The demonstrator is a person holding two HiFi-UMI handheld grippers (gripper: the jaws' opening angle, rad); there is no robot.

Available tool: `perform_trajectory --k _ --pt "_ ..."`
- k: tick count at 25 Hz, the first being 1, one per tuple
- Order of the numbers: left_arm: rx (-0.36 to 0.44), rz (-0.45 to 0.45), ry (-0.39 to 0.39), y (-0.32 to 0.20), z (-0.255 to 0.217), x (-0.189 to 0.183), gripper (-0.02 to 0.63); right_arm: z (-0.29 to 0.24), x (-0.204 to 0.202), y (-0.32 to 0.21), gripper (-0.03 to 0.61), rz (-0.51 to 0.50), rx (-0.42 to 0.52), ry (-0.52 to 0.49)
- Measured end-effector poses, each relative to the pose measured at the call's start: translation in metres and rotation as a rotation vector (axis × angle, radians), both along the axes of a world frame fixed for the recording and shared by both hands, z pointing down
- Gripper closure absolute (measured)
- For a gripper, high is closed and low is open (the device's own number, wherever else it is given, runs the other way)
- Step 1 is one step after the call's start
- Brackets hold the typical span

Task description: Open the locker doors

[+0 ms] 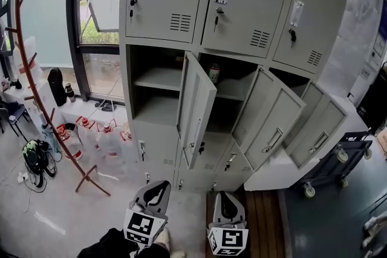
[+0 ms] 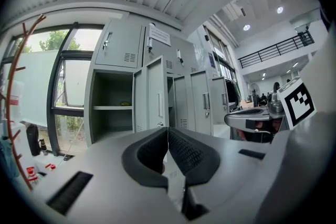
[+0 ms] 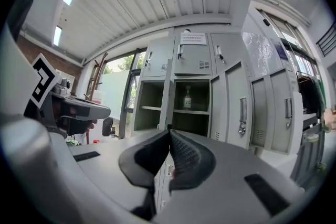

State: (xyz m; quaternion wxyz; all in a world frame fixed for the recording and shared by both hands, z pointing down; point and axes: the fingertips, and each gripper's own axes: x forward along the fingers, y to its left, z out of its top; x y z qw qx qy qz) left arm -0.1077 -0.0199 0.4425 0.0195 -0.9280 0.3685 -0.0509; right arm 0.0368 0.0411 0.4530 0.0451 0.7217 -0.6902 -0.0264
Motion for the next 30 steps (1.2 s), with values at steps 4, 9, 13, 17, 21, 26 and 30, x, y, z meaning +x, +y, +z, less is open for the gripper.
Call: perform_trajectory --k 4,9,13,17,21,26,30 --pt "-0.007 0.006 -0.004 0.008 0.005 0.001 0.589 0.003 0.0 0.01 0.563 0.002 -0.004 0.0" --pt "-0.002 0.009 -0.004 0.014 0.005 0.005 0.589 0.004 0.001 0.014 0.563 -0.003 -0.009 0.007" --pt "0.001 0.009 -0.007 0.016 0.004 0.006 0.589 0.004 0.002 0.016 0.563 -0.002 -0.007 0.005" --pt "0.003 0.01 -0.009 0.017 0.002 0.006 0.589 0.003 0.003 0.018 0.563 0.0 -0.004 0.003" --pt "0.007 0.01 -0.012 0.017 0.001 0.007 0.589 0.002 0.004 0.017 0.563 0.001 -0.001 0.003" --pt "0.01 0.014 -0.012 0.017 -0.001 0.009 0.589 0.001 0.005 0.017 0.563 0.002 -0.001 0.003" --pt "0.011 0.015 -0.012 0.018 -0.001 0.012 0.589 -0.002 0.009 0.017 0.563 0.004 0.004 0.004"
